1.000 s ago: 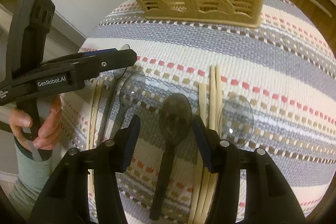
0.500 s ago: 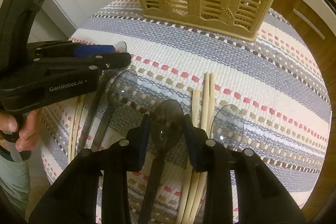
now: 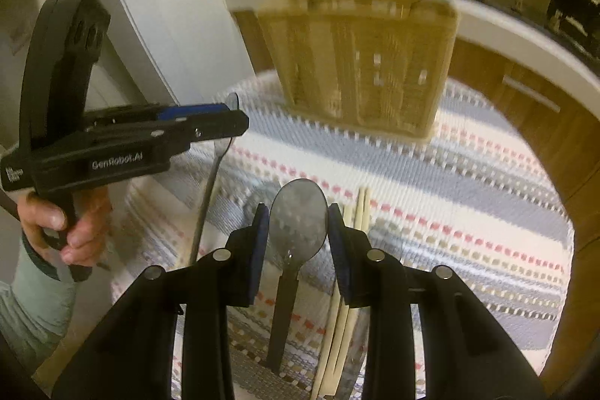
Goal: Organize utensils
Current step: 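Grasp a clear spoon with left tool while right tool grasps black spoon, then lift both spoons and carry them above the utensil holder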
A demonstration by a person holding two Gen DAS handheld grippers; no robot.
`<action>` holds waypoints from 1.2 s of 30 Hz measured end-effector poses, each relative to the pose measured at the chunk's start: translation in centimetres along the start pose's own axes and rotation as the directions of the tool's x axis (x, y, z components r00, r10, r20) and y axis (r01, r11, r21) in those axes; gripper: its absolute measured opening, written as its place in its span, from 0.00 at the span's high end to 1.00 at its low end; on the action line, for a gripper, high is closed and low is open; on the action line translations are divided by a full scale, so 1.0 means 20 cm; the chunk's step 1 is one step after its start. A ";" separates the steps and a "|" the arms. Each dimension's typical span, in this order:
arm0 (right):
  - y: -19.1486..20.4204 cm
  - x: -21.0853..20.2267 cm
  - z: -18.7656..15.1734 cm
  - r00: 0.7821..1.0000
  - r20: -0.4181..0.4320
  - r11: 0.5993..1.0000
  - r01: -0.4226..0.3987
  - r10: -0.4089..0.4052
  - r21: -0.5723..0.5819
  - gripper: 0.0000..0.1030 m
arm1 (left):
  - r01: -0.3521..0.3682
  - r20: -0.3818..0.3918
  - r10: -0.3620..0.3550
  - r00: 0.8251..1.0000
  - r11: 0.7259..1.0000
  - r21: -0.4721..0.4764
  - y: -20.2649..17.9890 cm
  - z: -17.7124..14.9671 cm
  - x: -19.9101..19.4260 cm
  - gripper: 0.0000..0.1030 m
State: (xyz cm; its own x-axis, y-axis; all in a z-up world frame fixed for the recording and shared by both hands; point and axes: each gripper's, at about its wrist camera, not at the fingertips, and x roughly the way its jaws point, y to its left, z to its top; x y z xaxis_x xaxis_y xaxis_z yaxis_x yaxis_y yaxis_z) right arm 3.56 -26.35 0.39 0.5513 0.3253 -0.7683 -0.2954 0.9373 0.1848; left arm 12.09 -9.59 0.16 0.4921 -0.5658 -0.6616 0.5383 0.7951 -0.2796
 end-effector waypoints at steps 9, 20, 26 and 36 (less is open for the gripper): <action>-0.04 -0.31 0.21 0.966 0.259 1.000 0.007 -0.006 -0.004 0.72 | 0.025 0.233 -0.039 0.972 0.997 0.066 -0.12 0.23 -0.34 0.70; -0.13 -0.53 0.62 0.851 0.511 0.992 0.124 -0.118 0.022 0.72 | -0.116 0.463 0.070 0.884 0.991 0.072 -0.11 0.59 -0.39 0.70; -0.25 -0.54 0.79 0.784 0.593 0.983 0.162 -0.183 0.088 0.72 | -0.150 0.536 0.099 0.839 0.987 0.053 -0.05 0.75 -0.33 0.70; -0.42 -0.25 0.84 0.772 0.559 0.951 0.284 -0.302 0.121 0.72 | -0.268 0.612 0.189 0.768 0.963 0.039 0.04 0.77 -0.12 0.70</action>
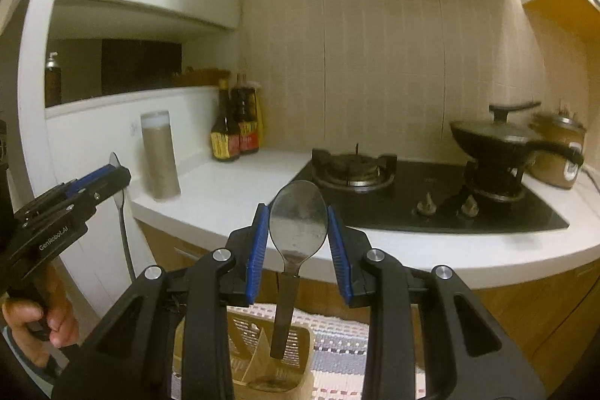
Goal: Organize utensils
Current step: 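Lift both spoons and carry them above the utensil holder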
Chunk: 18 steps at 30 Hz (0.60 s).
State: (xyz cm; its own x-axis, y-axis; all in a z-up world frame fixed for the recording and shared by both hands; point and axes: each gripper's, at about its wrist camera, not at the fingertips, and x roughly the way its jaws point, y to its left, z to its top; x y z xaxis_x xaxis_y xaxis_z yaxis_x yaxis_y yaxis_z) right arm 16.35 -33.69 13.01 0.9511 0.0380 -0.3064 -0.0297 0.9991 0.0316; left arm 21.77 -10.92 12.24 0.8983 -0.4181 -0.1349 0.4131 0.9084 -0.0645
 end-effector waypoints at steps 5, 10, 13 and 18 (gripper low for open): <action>0.02 0.08 -0.10 1.000 -0.022 1.000 0.003 -0.004 -0.018 0.72 | -0.048 0.022 0.048 0.999 0.999 0.023 0.01 -0.12 0.04 0.70; 0.03 0.09 -0.18 0.999 -0.035 1.000 -0.013 0.012 -0.021 0.72 | -0.036 0.009 0.036 0.999 0.999 0.033 0.02 -0.19 0.05 0.69; 0.04 0.11 -0.22 0.998 -0.061 0.999 -0.026 0.024 -0.023 0.72 | -0.025 -0.002 0.025 1.000 0.999 0.033 0.02 -0.23 0.05 0.69; 0.03 0.11 -0.26 0.993 -0.106 0.998 -0.059 0.059 -0.001 0.72 | 0.028 -0.040 -0.026 0.999 0.999 0.028 0.02 -0.26 0.04 0.67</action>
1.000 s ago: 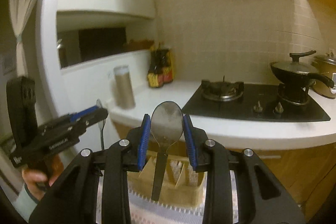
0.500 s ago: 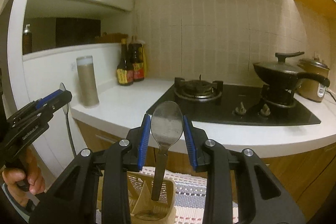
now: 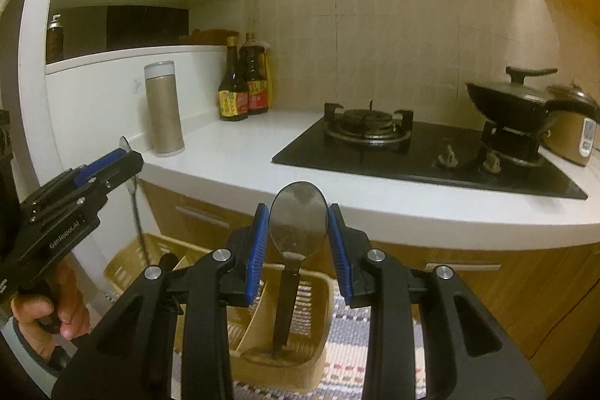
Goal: Organize utensils
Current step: 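Lift both spoons and carry them above the utensil holder, then open both tools to release the spoons into the holder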
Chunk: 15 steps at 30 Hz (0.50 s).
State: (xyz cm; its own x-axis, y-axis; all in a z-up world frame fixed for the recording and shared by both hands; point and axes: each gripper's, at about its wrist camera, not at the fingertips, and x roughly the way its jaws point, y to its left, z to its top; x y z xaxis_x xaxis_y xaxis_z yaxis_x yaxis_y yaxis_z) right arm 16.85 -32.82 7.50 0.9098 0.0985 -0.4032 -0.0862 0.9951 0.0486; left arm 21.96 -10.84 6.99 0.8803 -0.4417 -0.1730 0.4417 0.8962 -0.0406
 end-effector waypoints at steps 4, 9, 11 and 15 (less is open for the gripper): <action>-0.01 -0.03 0.00 0.999 -0.027 0.999 -0.036 0.037 0.027 0.71 | 0.031 -0.012 -0.032 0.999 0.999 -0.022 0.02 0.00 -0.05 0.58; -0.02 -0.12 0.01 0.998 -0.038 0.998 -0.047 0.049 0.042 0.59 | 0.078 -0.028 -0.080 0.996 0.993 -0.091 0.08 0.03 -0.14 0.55; -0.02 -0.16 0.02 0.998 -0.041 0.998 -0.052 0.053 0.044 0.59 | 0.089 -0.031 -0.093 0.995 0.991 -0.100 0.08 0.04 -0.19 0.54; 0.00 -0.30 0.05 0.997 -0.034 0.997 -0.062 0.064 0.042 0.59 | 0.110 -0.024 -0.113 0.993 0.989 -0.097 0.06 0.09 -0.32 0.52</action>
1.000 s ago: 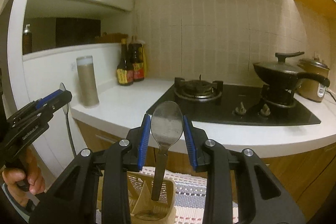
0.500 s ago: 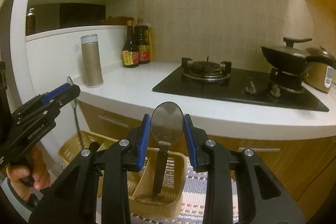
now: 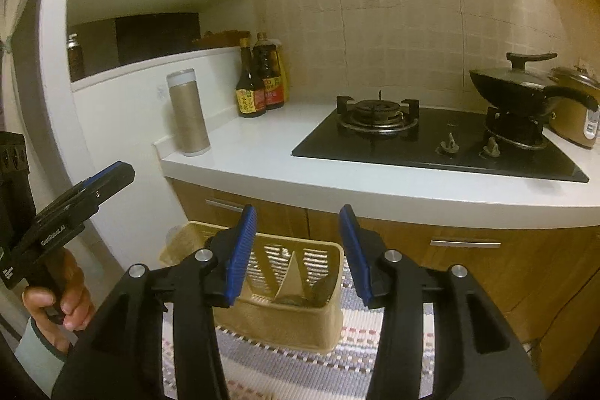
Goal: Organize utensils
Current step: 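Open both tools to release the spoons into the holder, then move both tools back down to the remaining utensils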
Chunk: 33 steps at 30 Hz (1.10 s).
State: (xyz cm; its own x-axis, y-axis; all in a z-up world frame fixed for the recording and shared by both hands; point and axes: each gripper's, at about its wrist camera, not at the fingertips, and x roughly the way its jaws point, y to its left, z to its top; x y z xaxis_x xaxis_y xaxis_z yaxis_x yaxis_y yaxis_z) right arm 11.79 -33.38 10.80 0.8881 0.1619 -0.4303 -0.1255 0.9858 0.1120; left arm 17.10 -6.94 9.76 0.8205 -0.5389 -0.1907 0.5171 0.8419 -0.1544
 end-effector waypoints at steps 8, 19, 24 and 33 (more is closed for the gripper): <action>0.11 -0.26 -0.02 1.000 0.011 0.999 0.006 -0.005 -0.045 0.59 | -0.004 0.004 0.003 1.000 0.996 0.086 -0.18 0.06 -0.25 0.50; 0.13 -0.35 -0.23 0.979 -0.200 0.999 0.027 -0.034 -0.036 0.59 | 0.015 -0.265 0.026 0.964 0.988 0.151 -0.35 -0.14 -0.33 0.44; 0.04 -0.20 -0.39 0.898 -0.440 0.998 0.009 0.017 0.056 0.59 | 0.045 -0.526 -0.002 0.851 0.997 0.068 -0.29 -0.36 -0.18 0.44; -0.06 0.10 -0.78 0.695 -0.714 0.990 0.017 0.088 0.138 0.68 | 0.060 -0.764 -0.132 0.632 0.991 -0.122 -0.16 -0.81 0.01 0.54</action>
State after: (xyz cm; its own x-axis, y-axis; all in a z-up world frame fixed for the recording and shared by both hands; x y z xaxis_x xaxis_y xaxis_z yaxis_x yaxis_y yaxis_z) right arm 6.73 -33.62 -4.24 0.2903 0.2312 -0.9286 -0.0479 0.9727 0.2273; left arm 11.75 -10.18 -5.43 0.2636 -0.4730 -0.8407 0.5318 0.7984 -0.2824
